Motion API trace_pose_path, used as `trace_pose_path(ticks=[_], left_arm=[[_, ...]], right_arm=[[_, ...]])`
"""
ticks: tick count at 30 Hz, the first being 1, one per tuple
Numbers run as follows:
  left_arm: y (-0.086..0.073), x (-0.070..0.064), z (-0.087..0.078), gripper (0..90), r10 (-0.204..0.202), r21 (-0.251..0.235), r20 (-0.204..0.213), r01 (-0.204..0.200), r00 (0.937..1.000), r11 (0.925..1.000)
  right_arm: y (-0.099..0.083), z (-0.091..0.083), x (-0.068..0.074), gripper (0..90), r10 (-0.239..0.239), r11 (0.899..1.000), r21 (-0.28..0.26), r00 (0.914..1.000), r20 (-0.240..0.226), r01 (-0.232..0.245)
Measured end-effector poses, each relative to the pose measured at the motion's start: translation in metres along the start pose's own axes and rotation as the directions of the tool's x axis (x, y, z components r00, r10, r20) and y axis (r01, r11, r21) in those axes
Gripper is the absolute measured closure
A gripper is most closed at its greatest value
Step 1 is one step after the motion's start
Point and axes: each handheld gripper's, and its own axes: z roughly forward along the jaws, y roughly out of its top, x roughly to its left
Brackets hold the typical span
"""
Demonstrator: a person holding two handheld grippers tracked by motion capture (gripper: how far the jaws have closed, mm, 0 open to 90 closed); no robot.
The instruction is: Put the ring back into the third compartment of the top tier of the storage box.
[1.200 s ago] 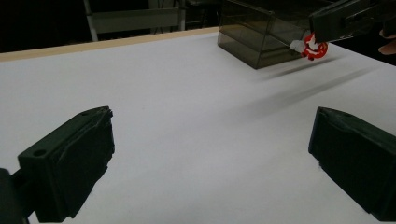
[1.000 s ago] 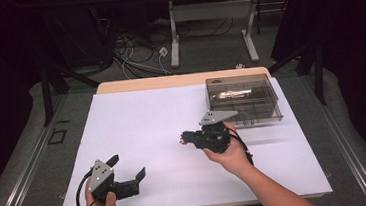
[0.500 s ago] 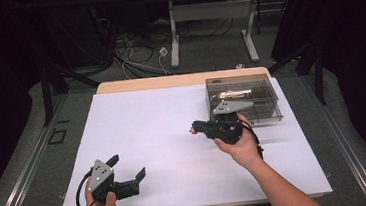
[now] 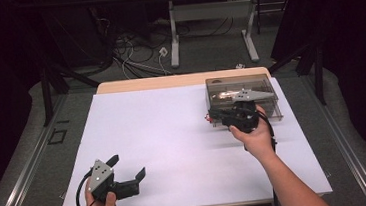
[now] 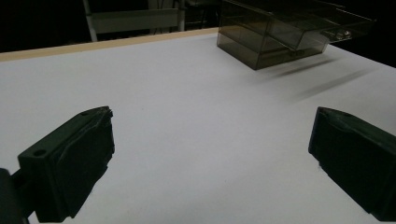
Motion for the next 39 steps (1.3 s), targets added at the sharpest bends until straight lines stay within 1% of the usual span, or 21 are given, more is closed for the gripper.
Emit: trace_pose_path(ticks=[2,3,4,5,8,9,12,17,20,21,22,23,25,26,31,32,34,35,36,38,39], left_arm=[[0.000,0.000,0.000,0.4,-0.001,0.000,0.000,0.001,1.0000,1.0000],[0.000,0.000,0.000,0.4,0.000,0.000,0.000,0.000,1.0000,1.0000],[0.000,0.000,0.000,0.4,0.000,-0.001,0.001,0.000,1.0000,1.0000],[0.000,0.000,0.000,0.4,0.000,-0.001,0.001,0.000,1.0000,1.0000],[0.000,0.000,0.000,0.4,0.002,0.001,0.001,-0.002,1.0000,1.0000],[0.000,0.000,0.000,0.4,0.002,0.001,0.001,-0.002,1.0000,1.0000],[0.000,0.000,0.000,0.4,0.002,0.000,0.001,-0.002,1.0000,1.0000],[0.000,0.000,0.000,0.4,0.003,0.001,0.002,-0.003,1.0000,1.0000],[0.000,0.000,0.000,0.4,0.003,0.000,0.002,-0.003,1.0000,1.0000],[0.000,0.000,0.000,0.4,0.003,0.001,0.002,-0.003,1.0000,1.0000],[0.000,0.000,0.000,0.4,0.003,0.001,0.002,-0.003,1.0000,1.0000],[0.000,0.000,0.000,0.4,0.003,0.001,0.002,-0.003,1.0000,1.0000],[0.000,0.000,0.000,0.4,0.003,0.001,0.002,-0.003,1.0000,1.0000],[0.000,0.000,0.000,0.4,0.004,0.001,0.002,-0.004,1.0000,1.0000],[0.000,0.000,0.000,0.4,0.002,0.000,0.002,-0.002,1.0000,1.0000],[0.000,0.000,0.000,0.4,0.002,0.000,0.002,-0.002,1.0000,1.0000],[0.000,0.000,0.000,0.4,0.003,0.001,0.002,-0.003,1.0000,1.0000],[0.000,0.000,0.000,0.4,0.004,0.001,0.002,-0.004,1.0000,1.0000],[0.000,0.000,0.000,0.4,0.004,0.001,0.002,-0.004,1.0000,1.0000],[0.000,0.000,0.000,0.4,0.004,0.000,0.002,-0.004,1.0000,1.0000],[0.000,0.000,0.000,0.4,0.003,0.000,0.002,-0.003,1.0000,1.0000]], right_arm=[[0.000,-0.001,-0.003,85.2,0.002,1.000,-0.012,1.0000,0.007,-0.002],[0.001,-0.004,-0.009,85.2,0.009,1.000,-0.017,0.9998,0.019,-0.008],[0.001,-0.006,-0.010,85.2,0.025,0.999,-0.021,0.9994,0.024,-0.025],[0.001,-0.006,-0.010,85.2,0.025,0.999,-0.021,0.9994,0.024,-0.025],[0.002,-0.011,-0.020,85.2,0.037,0.999,-0.032,0.9982,0.047,-0.035],[0.002,-0.011,-0.020,85.2,0.037,0.999,-0.032,0.9982,0.047,-0.035],[0.002,-0.015,-0.027,85.2,0.041,0.998,-0.042,0.9960,0.079,-0.038],[0.003,-0.020,-0.034,85.2,0.059,0.997,-0.047,0.9938,0.094,-0.055],[0.003,-0.025,-0.040,85.2,0.067,0.997,-0.050,0.9906,0.119,-0.061],[0.004,-0.026,-0.043,85.2,0.060,0.997,-0.057,0.9901,0.127,-0.053],[0.004,-0.028,-0.043,85.2,0.075,0.996,-0.054,0.9885,0.131,-0.069],[0.004,-0.029,-0.045,85.2,0.075,0.996,-0.060,0.9881,0.134,-0.067],[0.005,-0.032,-0.049,85.2,0.098,0.994,-0.069,0.9853,0.140,-0.089],[0.005,-0.034,-0.051,85.2,0.096,0.994,-0.069,0.9850,0.143,-0.087],[0.006,-0.040,-0.057,85.2,0.119,0.990,-0.087,0.9799,0.160,-0.106],[0.006,-0.043,-0.060,85.2,0.119,0.990,-0.089,0.9773,0.175,-0.105],[0.006,-0.045,-0.062,85.2,0.116,0.991,-0.087,0.9760,0.184,-0.101],[0.006,-0.046,-0.064,85.2,0.119,0.990,-0.096,0.9741,0.192,-0.102],[0.006,-0.050,-0.067,85.2,0.124,0.989,-0.105,0.9698,0.210,-0.103],[0.006,-0.052,-0.070,85.2,0.129,0.989,-0.100,0.9693,0.209,-0.110],[0.006,-0.055,-0.074,85.2,0.137,0.987,-0.114,0.9662,0.218,-0.114]])
